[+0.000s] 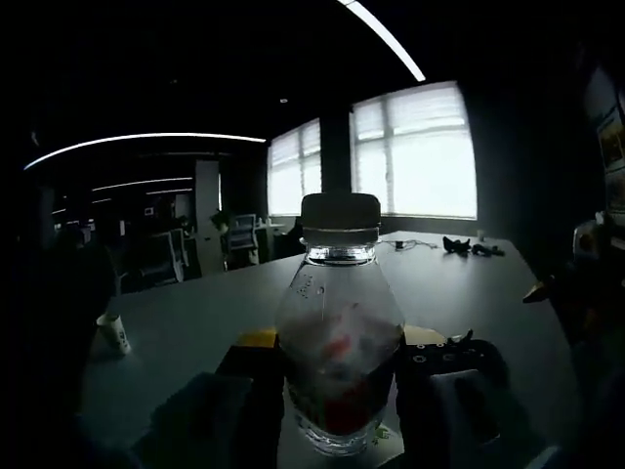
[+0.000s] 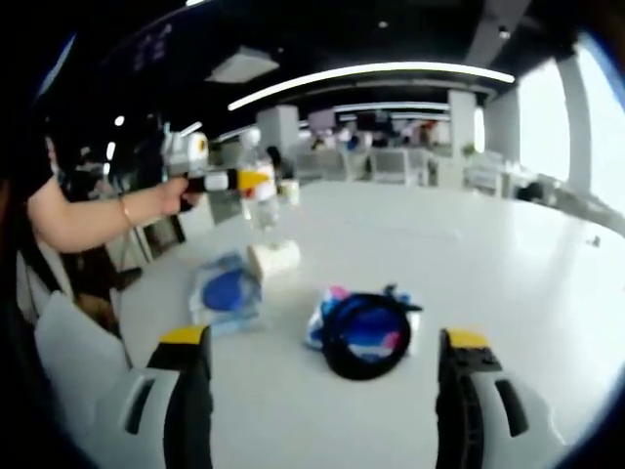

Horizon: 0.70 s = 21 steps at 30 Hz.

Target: Arrange the tabletop items into an orderly group along one side of the table until the central work area is clear of visible clutter.

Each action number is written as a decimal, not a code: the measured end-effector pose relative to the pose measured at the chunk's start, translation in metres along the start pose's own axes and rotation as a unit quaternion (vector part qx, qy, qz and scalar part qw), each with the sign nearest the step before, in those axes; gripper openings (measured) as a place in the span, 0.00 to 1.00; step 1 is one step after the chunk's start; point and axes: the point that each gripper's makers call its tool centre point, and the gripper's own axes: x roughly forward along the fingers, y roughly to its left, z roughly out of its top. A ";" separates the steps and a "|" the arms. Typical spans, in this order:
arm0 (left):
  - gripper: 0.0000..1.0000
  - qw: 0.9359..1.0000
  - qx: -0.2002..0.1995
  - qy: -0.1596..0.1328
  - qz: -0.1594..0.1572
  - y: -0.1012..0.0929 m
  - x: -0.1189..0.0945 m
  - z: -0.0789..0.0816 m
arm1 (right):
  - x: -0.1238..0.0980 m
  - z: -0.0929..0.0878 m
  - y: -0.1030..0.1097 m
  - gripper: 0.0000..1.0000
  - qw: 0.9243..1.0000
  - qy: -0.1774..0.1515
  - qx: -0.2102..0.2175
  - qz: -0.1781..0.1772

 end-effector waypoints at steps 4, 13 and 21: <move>0.42 1.000 -0.001 0.004 0.006 0.015 -0.002 -0.008 | 0.003 -0.001 0.001 0.93 1.000 0.006 -0.002 0.001; 0.42 1.000 0.000 0.015 0.020 0.051 -0.006 -0.031 | 0.010 -0.009 0.005 0.93 1.000 0.027 -0.007 0.003; 0.42 1.000 0.000 0.022 0.022 0.073 -0.003 -0.050 | 0.019 -0.014 0.008 0.93 0.999 0.043 -0.010 0.004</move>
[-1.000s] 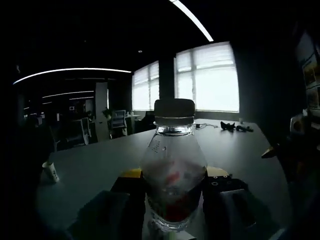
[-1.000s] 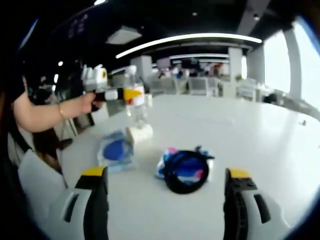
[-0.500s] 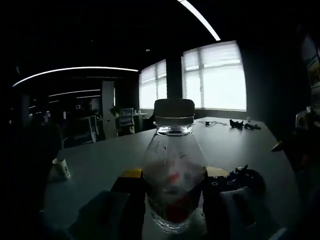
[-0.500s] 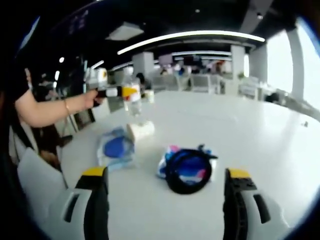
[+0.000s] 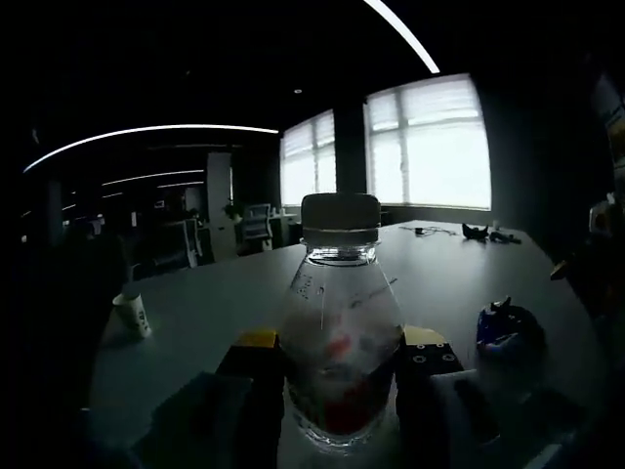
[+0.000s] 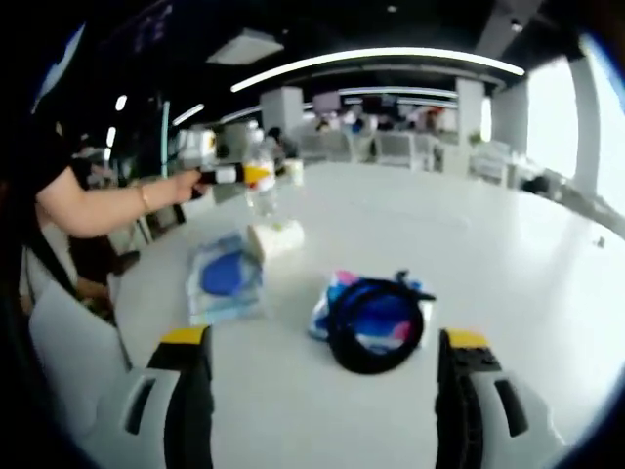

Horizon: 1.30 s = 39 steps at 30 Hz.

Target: Arrange the tabletop items into an orderly group along one side of the table until the central work area is clear of visible clutter.

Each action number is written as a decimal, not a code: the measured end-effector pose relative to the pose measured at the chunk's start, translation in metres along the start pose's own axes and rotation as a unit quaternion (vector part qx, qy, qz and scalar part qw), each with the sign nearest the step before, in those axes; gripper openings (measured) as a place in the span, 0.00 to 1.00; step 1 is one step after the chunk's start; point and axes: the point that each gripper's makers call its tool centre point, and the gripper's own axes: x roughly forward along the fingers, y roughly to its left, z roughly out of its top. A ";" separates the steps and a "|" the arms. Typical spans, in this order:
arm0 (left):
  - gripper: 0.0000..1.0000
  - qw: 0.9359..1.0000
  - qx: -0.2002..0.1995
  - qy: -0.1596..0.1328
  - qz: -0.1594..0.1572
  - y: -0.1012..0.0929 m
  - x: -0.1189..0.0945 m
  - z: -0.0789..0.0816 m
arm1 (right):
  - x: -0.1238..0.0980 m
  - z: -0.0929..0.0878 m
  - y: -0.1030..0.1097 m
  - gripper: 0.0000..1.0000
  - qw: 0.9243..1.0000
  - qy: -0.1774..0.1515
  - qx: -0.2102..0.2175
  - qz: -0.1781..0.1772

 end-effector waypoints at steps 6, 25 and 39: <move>0.42 1.000 0.003 0.002 0.003 0.013 0.007 -0.014 | 0.009 -0.002 0.001 0.93 1.000 0.008 0.002 0.001; 0.43 1.000 -0.007 -0.014 -0.006 0.025 0.013 -0.030 | 0.016 -0.011 -0.003 0.91 1.000 0.023 0.002 -0.002; 0.57 0.999 -0.032 -0.028 0.025 0.042 0.013 -0.031 | 0.016 -0.011 -0.001 0.91 1.000 0.021 0.003 0.000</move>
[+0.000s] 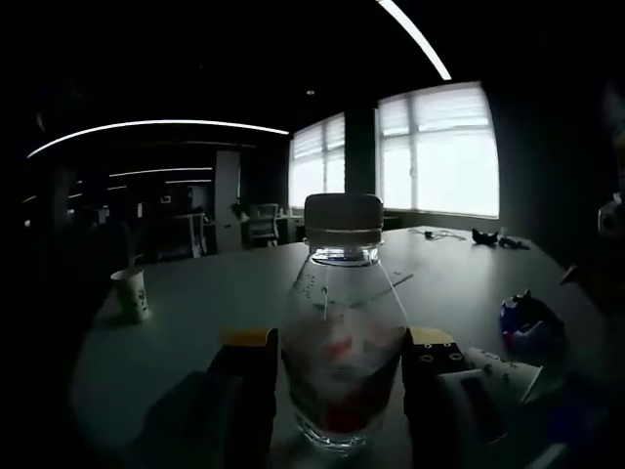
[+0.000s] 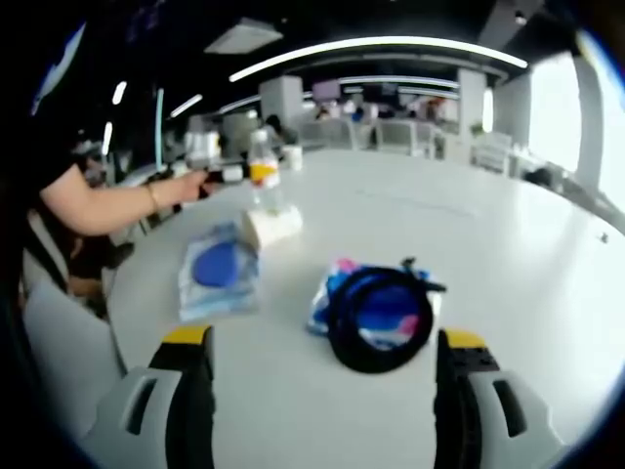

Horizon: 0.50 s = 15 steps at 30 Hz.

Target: Arrange the tabletop items into an orderly group along one side of the table until the central work area is clear of visible clutter.

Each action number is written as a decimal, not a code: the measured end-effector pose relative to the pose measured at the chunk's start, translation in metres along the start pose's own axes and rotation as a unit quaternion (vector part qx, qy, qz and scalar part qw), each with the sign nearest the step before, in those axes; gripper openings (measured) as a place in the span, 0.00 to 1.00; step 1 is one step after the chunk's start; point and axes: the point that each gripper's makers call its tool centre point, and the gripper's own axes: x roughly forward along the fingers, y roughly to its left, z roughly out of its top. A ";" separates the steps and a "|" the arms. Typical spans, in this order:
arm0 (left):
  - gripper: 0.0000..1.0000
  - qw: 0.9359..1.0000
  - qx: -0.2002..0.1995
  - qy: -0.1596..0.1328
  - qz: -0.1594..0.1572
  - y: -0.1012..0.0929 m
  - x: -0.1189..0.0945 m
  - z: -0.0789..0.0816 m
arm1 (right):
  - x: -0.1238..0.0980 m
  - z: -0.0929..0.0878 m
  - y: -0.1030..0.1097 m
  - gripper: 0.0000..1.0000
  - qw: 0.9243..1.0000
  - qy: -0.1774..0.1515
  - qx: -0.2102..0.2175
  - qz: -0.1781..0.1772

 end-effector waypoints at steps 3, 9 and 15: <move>0.67 1.000 -0.005 -0.017 0.020 0.006 -0.005 0.011 | 0.000 0.006 0.001 0.91 1.000 -0.009 -0.003 0.002; 0.82 1.000 -0.012 -0.019 0.018 -0.008 -0.018 0.021 | 0.000 0.015 0.000 0.91 1.000 -0.022 -0.006 0.003; 0.89 1.000 -0.012 -0.014 0.012 -0.024 -0.032 0.023 | -0.001 0.020 0.004 0.91 0.999 -0.030 -0.007 0.011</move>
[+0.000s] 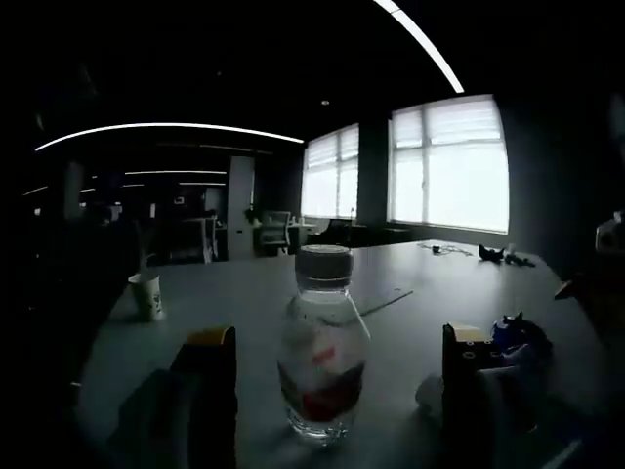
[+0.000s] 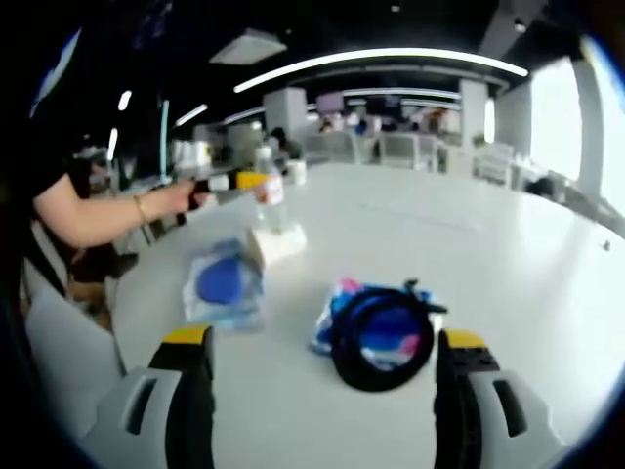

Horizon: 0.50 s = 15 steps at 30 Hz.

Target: Arrange the tabletop items into an orderly group along one side of the table until the central work area is clear of visible clutter.

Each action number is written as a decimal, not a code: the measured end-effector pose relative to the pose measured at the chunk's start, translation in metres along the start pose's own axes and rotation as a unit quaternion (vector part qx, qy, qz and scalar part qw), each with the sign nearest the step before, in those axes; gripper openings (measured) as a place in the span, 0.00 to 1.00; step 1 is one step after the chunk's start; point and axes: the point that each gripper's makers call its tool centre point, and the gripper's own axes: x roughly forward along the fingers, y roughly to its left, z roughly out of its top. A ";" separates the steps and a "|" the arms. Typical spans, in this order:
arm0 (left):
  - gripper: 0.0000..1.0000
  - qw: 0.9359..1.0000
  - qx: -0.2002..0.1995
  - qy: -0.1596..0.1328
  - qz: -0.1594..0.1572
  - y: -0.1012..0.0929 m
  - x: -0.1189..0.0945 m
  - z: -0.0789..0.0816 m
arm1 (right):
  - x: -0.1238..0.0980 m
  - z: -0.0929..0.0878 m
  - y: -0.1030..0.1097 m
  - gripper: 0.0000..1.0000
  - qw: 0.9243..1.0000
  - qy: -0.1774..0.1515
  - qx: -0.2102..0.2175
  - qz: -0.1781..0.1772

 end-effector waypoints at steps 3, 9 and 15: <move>0.92 1.000 0.001 -0.001 0.004 -0.008 -0.006 0.002 | -0.001 0.006 0.002 0.92 1.000 -0.008 -0.003 0.004; 0.95 1.000 0.002 -0.010 0.004 -0.030 -0.020 0.009 | -0.003 0.015 0.005 0.92 1.000 -0.019 -0.008 0.013; 0.95 1.000 0.002 0.003 -0.004 -0.052 -0.032 0.007 | -0.003 0.021 0.010 0.94 0.999 -0.025 -0.017 0.026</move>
